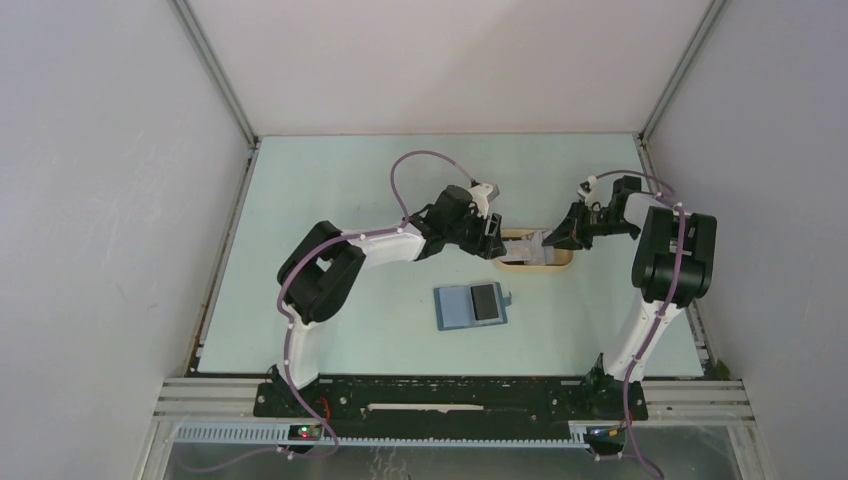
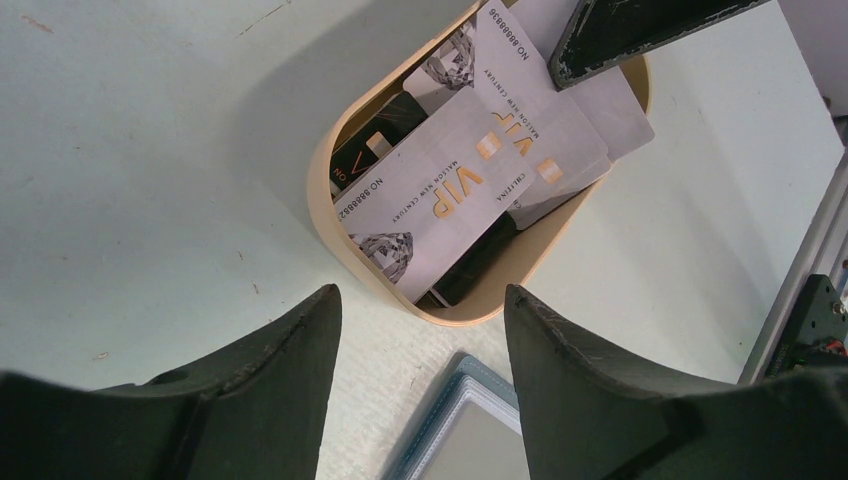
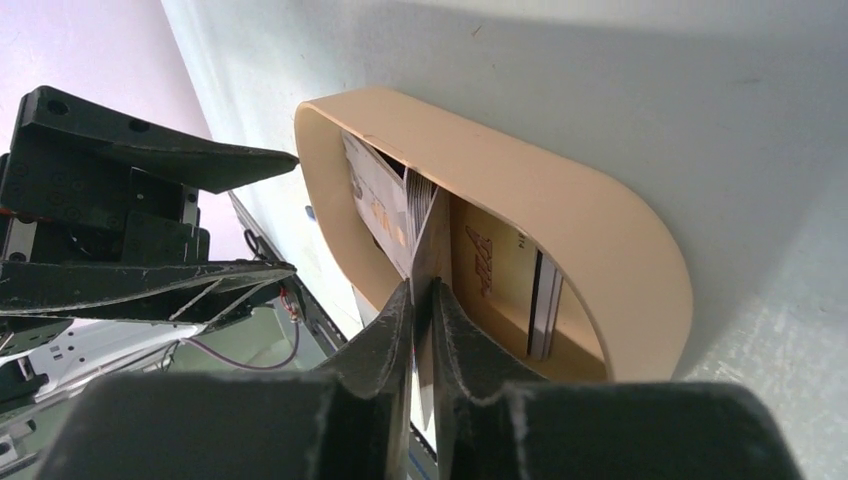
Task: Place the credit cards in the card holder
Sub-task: Pick up the credit card from the storage box.
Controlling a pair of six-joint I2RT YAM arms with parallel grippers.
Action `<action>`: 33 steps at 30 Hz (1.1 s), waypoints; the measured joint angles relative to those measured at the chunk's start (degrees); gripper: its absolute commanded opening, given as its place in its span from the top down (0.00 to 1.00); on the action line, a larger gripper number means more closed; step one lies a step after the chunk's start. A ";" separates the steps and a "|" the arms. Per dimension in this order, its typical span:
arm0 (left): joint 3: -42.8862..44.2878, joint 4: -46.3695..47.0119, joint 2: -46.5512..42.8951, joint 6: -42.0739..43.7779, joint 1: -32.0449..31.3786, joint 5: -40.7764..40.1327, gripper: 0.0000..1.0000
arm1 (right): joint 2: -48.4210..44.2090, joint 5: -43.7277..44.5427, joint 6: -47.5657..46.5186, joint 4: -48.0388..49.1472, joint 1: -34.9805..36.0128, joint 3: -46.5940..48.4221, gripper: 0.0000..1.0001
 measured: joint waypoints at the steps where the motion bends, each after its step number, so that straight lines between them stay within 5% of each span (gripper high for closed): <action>1: 0.00 0.00 0.00 0.00 0.00 0.00 0.34 | 0.00 0.22 -0.02 0.00 -0.07 0.00 0.89; 9: 0.00 0.20 0.00 0.00 0.00 -0.02 0.34 | -1.49 2.93 -0.37 0.02 -1.01 0.00 0.97; 33: -0.11 3.23 -0.42 0.00 0.00 0.20 0.34 | -2.67 6.71 -1.79 0.00 -0.70 0.00 0.86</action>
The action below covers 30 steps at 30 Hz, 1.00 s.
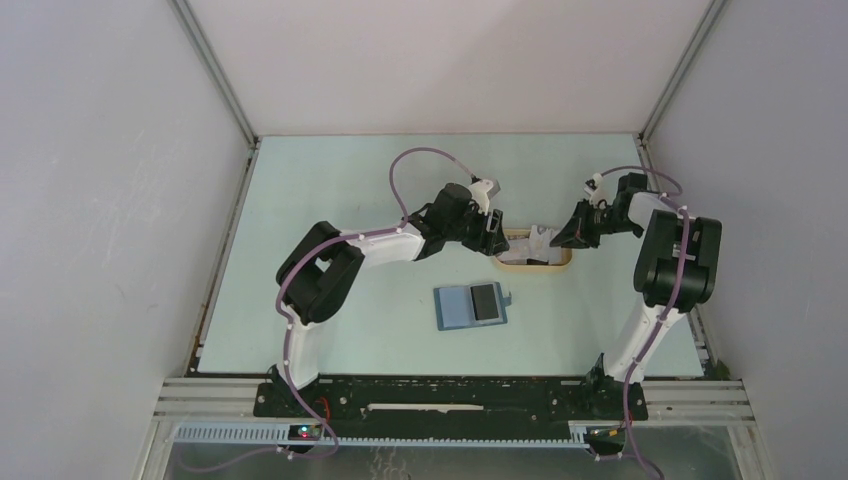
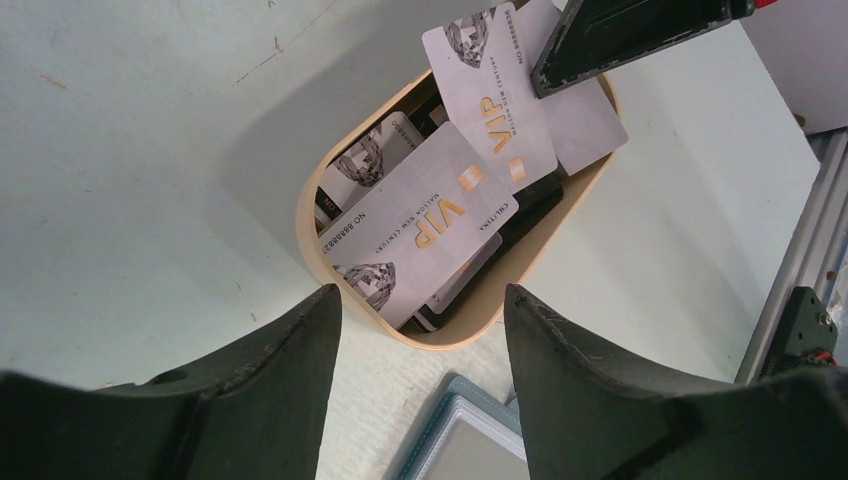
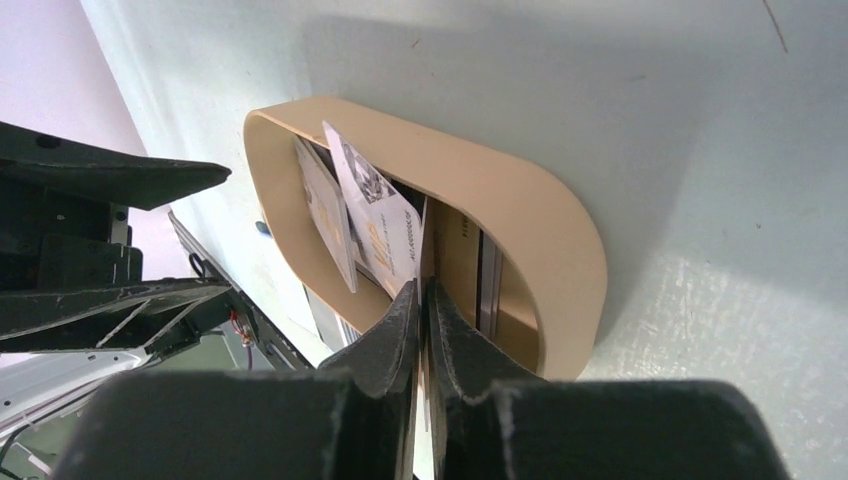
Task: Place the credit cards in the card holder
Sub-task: Pick up the credit card from the storage box.
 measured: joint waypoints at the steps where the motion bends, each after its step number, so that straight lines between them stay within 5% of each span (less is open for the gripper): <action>1: 0.00 0.02 0.00 -0.02 0.02 0.00 0.34 | 0.28 0.17 -0.02 0.00 0.09 0.00 0.86; 30: 0.00 0.11 0.00 0.00 0.02 0.24 0.34 | 0.85 1.09 -0.72 -0.98 -0.68 0.07 0.75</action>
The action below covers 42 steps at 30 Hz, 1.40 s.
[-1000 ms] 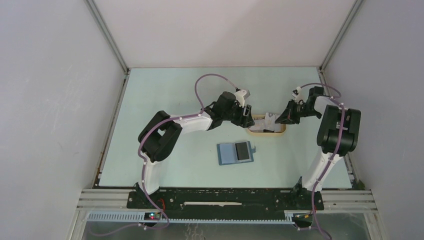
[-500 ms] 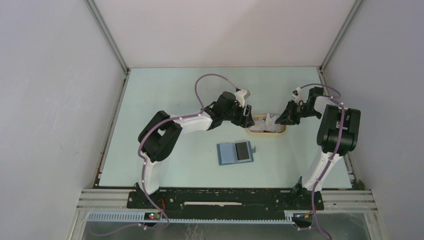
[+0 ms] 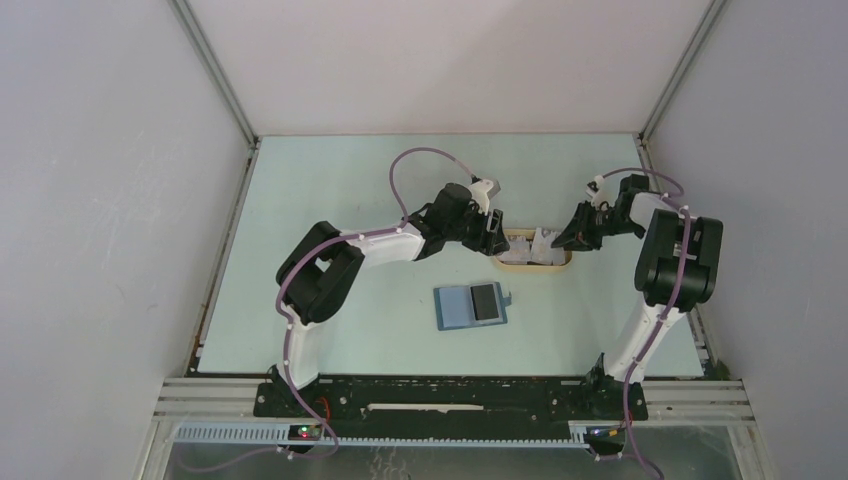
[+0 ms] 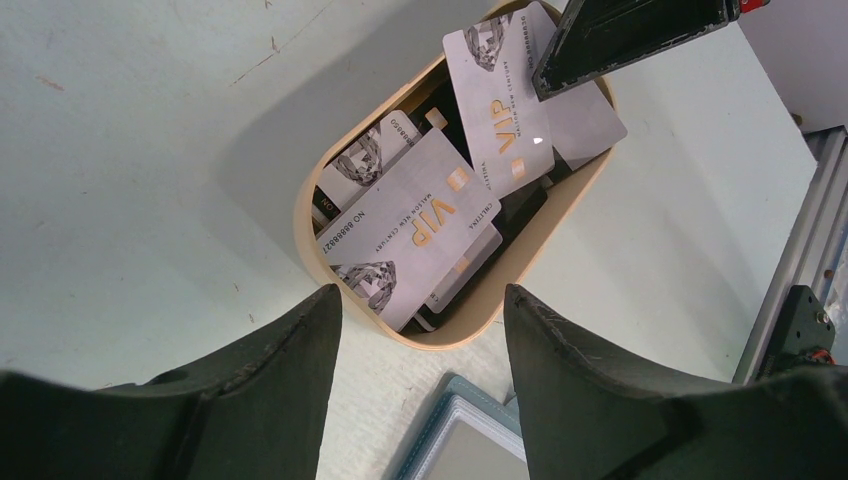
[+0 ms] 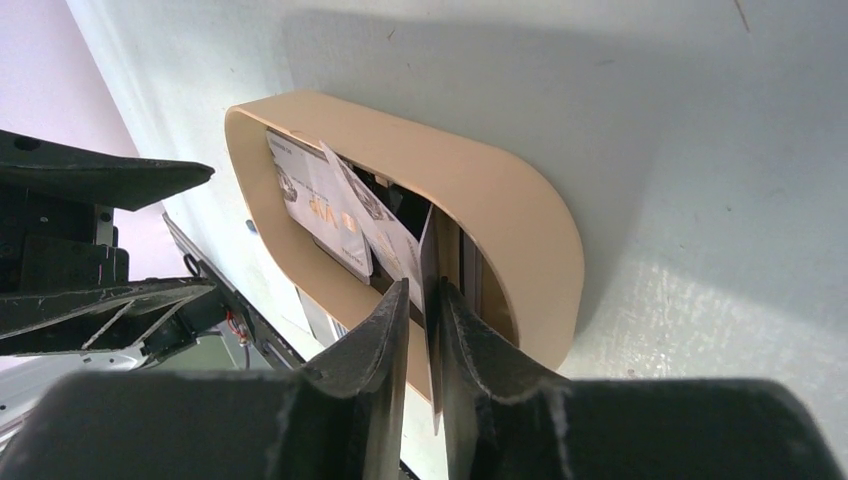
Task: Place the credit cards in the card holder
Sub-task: Pick up the credit card from the storage box, then insert the credit card into the card holder.
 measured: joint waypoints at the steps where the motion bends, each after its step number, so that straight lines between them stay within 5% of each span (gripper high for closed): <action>1: 0.00 0.00 0.00 -0.02 0.00 0.00 0.35 | 0.00 0.00 -0.13 -0.09 -0.15 0.00 0.75; 8: 0.00 0.02 0.00 -0.02 0.00 0.02 0.35 | 0.00 0.28 -1.22 -1.25 -0.90 0.28 0.76; 16: -1.68 1.40 -0.81 -0.02 0.11 0.00 0.35 | -0.02 2.56 -2.10 -1.95 -0.98 0.83 1.00; 33: -21.79 23.43 -16.26 1.09 0.37 -0.33 0.32 | -10.12 4.68 -5.51 -3.82 -2.56 0.83 1.00; 42: -35.06 37.33 -26.67 0.98 0.57 -0.17 0.15 | -26.40 -8.33 -12.87 -5.31 -1.14 -1.38 1.00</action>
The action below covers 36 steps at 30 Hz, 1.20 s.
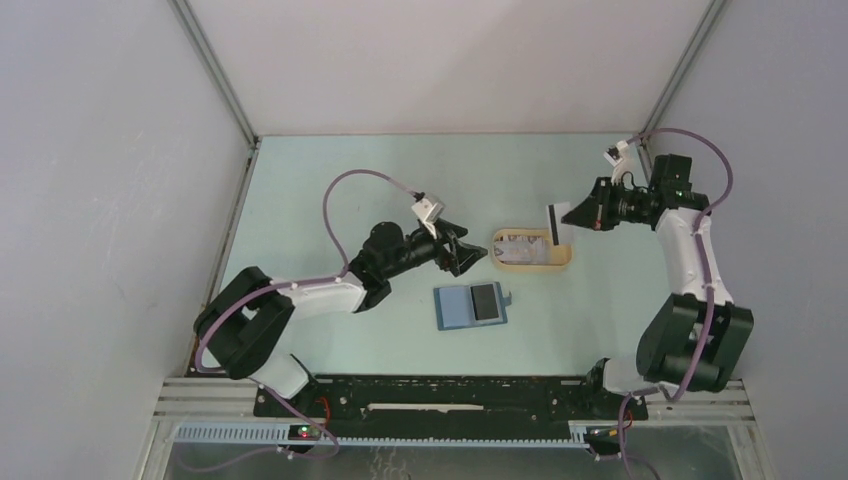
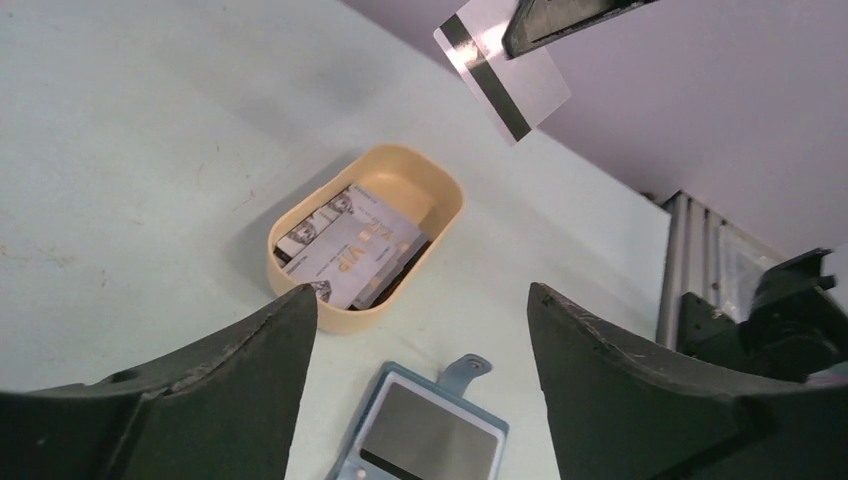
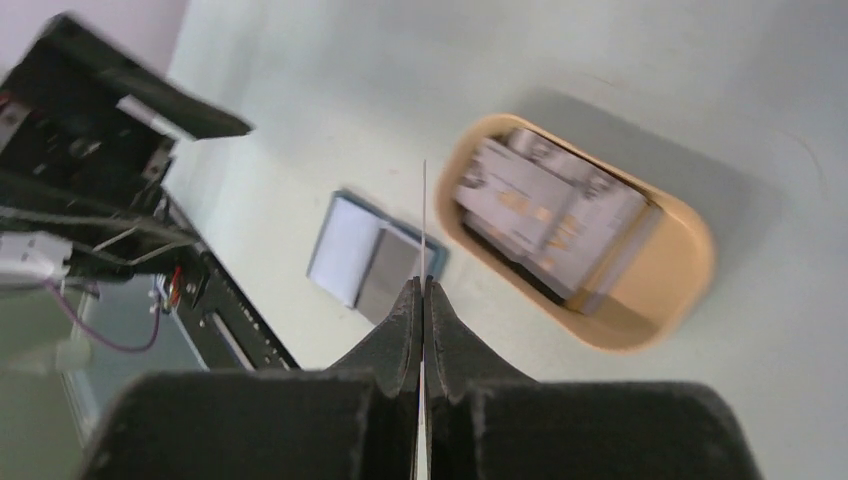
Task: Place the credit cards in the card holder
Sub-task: Insert the credit card into the card holder.
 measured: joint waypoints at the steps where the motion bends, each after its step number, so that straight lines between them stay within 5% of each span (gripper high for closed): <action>1: -1.09 1.25 -0.90 -0.37 0.11 0.15 0.12 | -1.60 -1.25 -0.44 0.07 0.59 -0.28 1.00; 6: -8.85 13.81 -3.67 -6.14 0.63 2.01 0.04 | -9.20 -8.13 -2.05 2.16 6.23 -3.50 1.00; 10: -14.78 27.30 -2.23 -13.66 0.74 4.61 0.04 | -11.72 -12.28 -1.57 4.61 10.58 -5.86 1.00; 17: -14.64 36.17 -0.48 -22.75 -1.01 6.25 0.12 | -10.69 -17.00 1.36 9.03 17.59 -7.15 1.00; 32: -8.04 37.57 8.09 -30.56 -3.37 7.06 0.48 | -8.33 -19.74 4.52 11.96 22.32 -7.15 1.00; 36: -6.49 37.57 10.16 -31.63 -3.39 7.80 0.67 | -7.74 -19.82 4.55 11.96 22.62 -7.15 1.00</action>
